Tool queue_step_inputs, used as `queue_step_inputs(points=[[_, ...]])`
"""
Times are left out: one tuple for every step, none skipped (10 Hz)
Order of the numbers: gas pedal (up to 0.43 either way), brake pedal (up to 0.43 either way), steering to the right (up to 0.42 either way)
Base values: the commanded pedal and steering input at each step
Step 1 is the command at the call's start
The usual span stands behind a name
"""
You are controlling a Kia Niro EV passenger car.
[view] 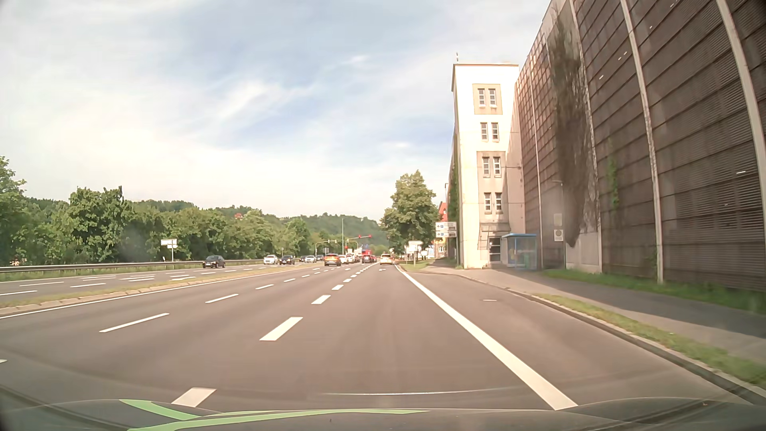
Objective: Follow the waypoints while adhering to traffic rules and regulations
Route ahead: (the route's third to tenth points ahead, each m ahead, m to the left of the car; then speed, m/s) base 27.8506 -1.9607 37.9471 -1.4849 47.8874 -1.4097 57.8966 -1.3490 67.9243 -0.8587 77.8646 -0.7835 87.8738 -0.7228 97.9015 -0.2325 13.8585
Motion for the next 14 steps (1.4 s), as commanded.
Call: queue_step_inputs(points=[[0.000,0.000,0.000],[0.000,0.000,0.000],[0.000,0.000,0.000],[0.000,0.000,0.000],[0.000,0.000,0.000],[0.000,0.000,0.000],[0.000,0.000,0.000],[0.000,0.000,0.000],[0.000,0.000,0.000],[0.000,0.000,0.000],[0.000,0.000,0.000],[0.000,0.000,0.000],[0.000,0.000,0.000],[0.000,0.000,0.000]])
